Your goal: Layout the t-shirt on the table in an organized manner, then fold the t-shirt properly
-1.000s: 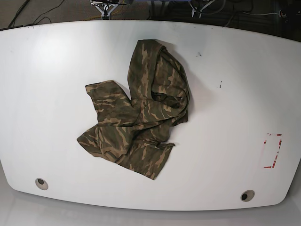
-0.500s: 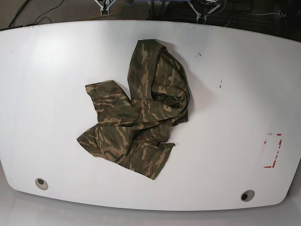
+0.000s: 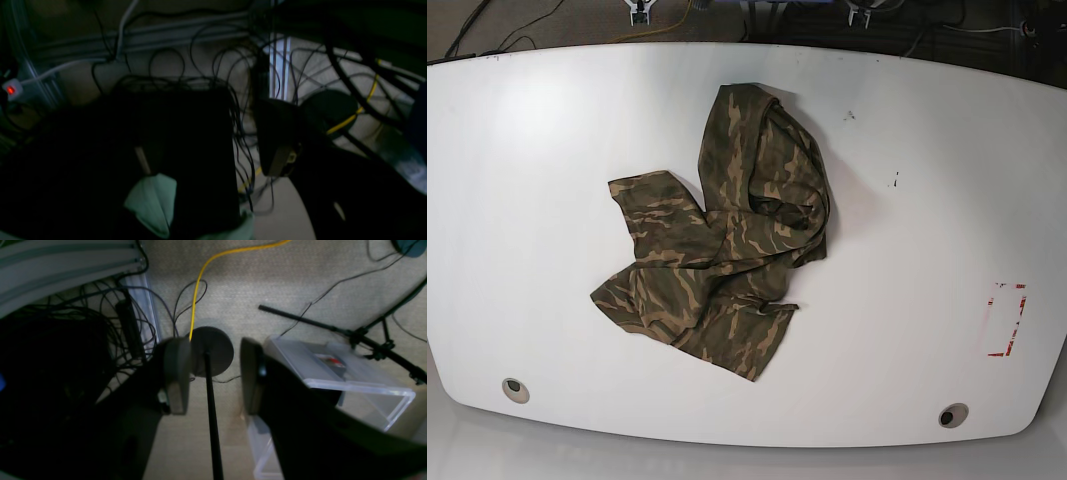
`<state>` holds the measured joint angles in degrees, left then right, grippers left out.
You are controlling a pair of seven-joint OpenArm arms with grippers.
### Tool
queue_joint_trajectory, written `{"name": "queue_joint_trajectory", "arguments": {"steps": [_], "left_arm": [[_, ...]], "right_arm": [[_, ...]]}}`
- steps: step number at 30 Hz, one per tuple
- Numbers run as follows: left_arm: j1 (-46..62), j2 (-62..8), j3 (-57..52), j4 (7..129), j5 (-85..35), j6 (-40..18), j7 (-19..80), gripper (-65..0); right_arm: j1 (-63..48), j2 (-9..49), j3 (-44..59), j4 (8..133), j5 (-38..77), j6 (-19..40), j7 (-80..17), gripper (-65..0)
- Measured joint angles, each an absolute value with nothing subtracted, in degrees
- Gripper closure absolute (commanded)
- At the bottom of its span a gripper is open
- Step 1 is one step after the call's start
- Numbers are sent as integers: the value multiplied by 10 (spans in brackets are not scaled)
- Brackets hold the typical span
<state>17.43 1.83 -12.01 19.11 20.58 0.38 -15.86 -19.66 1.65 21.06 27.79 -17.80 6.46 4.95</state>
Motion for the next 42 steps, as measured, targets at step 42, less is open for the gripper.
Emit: {"name": "queue_joint_trajectory", "arguments": {"steps": [42], "left_arm": [[542,-4,-119,691,60,-52,-157,-450]], "right_arm": [[-573,-39,135,803,-89,73,40,-242]]}}
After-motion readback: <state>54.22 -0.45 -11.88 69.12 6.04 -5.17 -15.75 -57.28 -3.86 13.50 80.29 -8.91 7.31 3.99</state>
